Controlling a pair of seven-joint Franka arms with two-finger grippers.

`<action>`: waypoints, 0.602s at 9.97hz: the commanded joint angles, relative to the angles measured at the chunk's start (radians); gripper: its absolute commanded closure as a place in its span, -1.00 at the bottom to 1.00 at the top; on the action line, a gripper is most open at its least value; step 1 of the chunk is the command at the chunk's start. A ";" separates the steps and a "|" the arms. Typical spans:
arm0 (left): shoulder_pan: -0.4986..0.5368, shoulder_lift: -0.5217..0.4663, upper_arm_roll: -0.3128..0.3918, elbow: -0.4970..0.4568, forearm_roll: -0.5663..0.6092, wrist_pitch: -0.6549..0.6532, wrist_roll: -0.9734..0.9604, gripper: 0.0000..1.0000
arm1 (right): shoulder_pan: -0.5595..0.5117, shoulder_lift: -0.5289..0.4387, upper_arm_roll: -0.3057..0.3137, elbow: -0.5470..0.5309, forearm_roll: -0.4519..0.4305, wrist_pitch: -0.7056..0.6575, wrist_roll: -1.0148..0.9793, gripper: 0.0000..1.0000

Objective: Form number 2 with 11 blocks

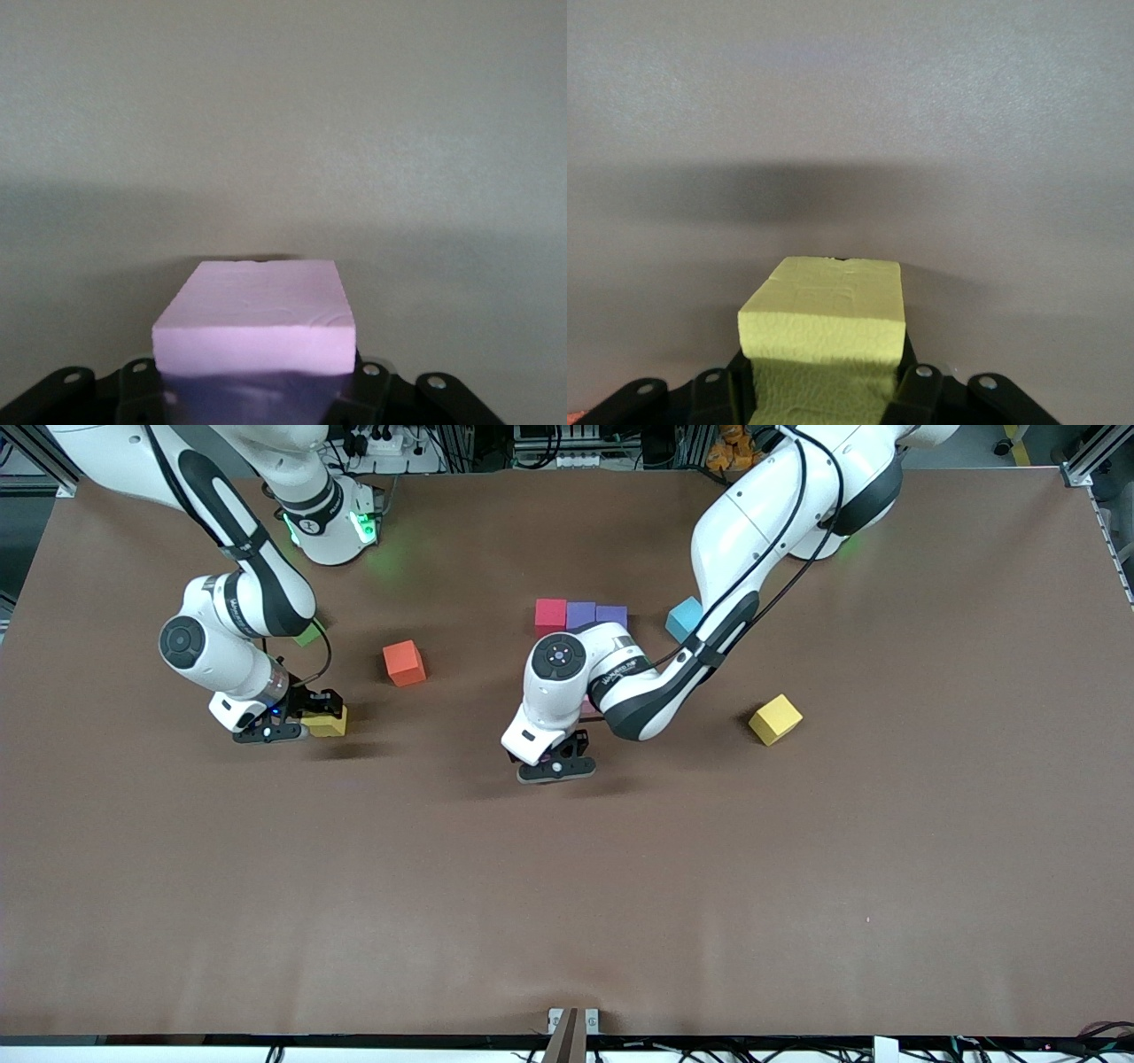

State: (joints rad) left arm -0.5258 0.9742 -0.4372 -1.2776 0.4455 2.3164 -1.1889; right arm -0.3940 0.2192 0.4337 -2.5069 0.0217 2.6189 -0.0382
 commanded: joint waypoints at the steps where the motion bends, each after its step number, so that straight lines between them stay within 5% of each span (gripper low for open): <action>1: -0.023 0.011 0.015 0.021 -0.025 -0.002 0.006 0.49 | -0.011 -0.049 0.014 0.006 -0.009 -0.038 0.004 0.31; 6: -0.031 0.012 0.018 0.007 -0.024 -0.003 0.017 0.49 | 0.058 -0.063 0.027 0.199 -0.034 -0.192 0.006 0.36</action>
State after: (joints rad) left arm -0.5435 0.9852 -0.4349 -1.2784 0.4448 2.3160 -1.1880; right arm -0.3716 0.1566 0.4556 -2.3464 0.0044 2.4461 -0.0411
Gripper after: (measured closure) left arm 0.361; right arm 0.467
